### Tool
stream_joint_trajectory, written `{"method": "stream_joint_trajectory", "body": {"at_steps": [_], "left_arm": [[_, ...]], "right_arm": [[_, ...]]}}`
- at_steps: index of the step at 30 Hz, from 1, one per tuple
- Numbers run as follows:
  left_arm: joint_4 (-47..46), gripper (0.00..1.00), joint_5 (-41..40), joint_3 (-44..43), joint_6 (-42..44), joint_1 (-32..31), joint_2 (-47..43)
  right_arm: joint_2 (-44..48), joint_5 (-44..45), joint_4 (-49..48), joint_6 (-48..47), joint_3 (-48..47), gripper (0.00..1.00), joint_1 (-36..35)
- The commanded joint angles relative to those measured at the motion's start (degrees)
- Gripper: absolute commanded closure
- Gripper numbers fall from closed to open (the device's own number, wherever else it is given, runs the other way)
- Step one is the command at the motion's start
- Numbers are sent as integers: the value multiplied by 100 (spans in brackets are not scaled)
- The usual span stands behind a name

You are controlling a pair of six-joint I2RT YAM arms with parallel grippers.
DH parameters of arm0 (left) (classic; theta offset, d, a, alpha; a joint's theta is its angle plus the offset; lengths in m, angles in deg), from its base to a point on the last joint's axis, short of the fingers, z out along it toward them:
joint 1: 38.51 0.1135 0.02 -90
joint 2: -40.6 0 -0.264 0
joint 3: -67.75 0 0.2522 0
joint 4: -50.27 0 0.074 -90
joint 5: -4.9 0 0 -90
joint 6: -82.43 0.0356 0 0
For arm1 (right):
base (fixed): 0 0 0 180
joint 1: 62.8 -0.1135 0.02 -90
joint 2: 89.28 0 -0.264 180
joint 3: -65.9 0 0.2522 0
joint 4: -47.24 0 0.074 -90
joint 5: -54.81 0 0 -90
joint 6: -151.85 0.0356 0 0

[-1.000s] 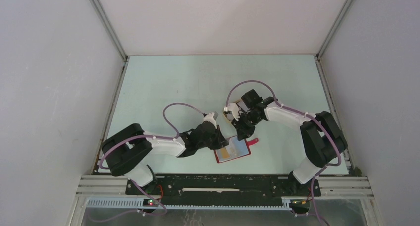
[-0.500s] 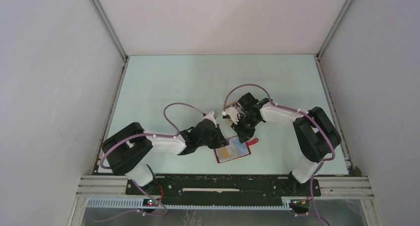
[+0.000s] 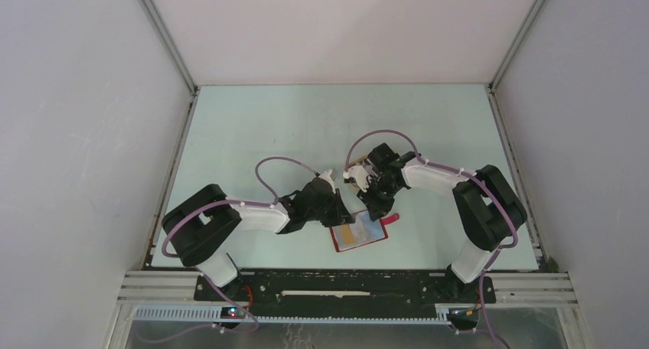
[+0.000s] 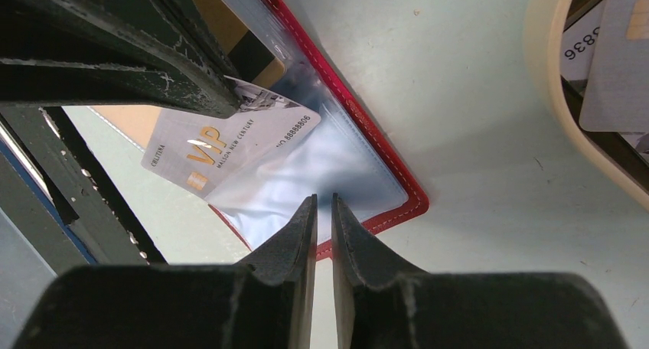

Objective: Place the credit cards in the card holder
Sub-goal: Insert the credit card into the card holder.

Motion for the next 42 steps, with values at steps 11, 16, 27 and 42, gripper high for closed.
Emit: {"method": "stream_joint_trajectory", "body": {"at_steps": [11,16,27,42], "left_arm": [[720,100,706,-43,-82,119,310],[874,100,854,-42,-149,153,287],[1077,100,1031,-28,-273,241,295],[1096,100,1257,-244,-167,308,655]], "right_arm": [[-44,272,-102,21,-69,80,-32],[-52,327,-108,42,-70,80,-36],[-39,371,-116,58,-89,79,-45],[12,381,-120,77,-97,79,-80]]}}
